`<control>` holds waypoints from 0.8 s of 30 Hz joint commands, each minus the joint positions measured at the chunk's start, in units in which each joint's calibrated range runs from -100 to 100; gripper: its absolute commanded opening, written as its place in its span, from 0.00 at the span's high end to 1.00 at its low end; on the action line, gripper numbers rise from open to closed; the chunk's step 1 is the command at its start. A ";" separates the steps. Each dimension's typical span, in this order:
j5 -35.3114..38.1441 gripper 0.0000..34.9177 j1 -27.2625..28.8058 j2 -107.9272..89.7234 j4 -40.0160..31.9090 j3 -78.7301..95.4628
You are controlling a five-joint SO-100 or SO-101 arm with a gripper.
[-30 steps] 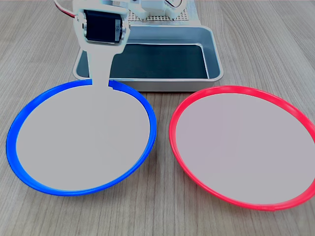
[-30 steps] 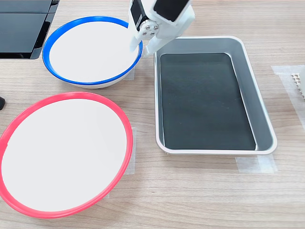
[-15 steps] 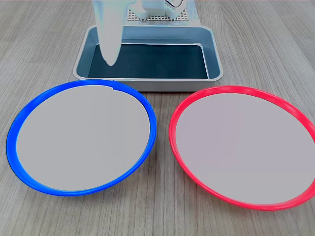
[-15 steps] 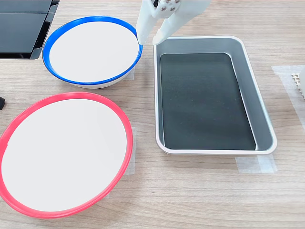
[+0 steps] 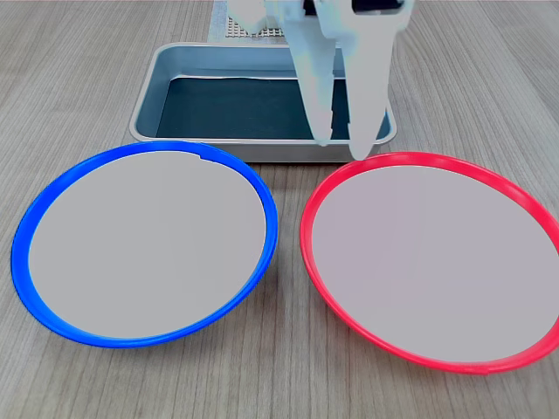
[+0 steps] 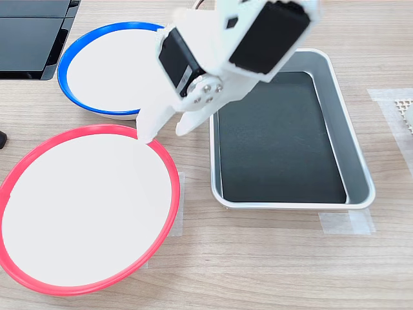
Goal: Lift the stacked dish and set it down on the table.
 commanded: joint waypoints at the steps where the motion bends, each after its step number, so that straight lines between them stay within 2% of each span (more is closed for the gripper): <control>1: -0.05 0.56 -1.07 4.22 -1.62 -4.62; 2: 0.00 0.59 -1.26 5.93 -1.86 -5.72; 4: 0.00 0.75 -1.92 9.17 -2.69 -7.90; 5: 0.00 0.85 -2.10 10.02 -3.10 -8.45; 6: 0.00 0.99 -2.39 10.70 -3.43 -8.99; 13: -0.20 1.00 -2.76 10.19 -1.86 -9.99; 24: 0.39 1.00 0.25 6.61 1.69 -8.17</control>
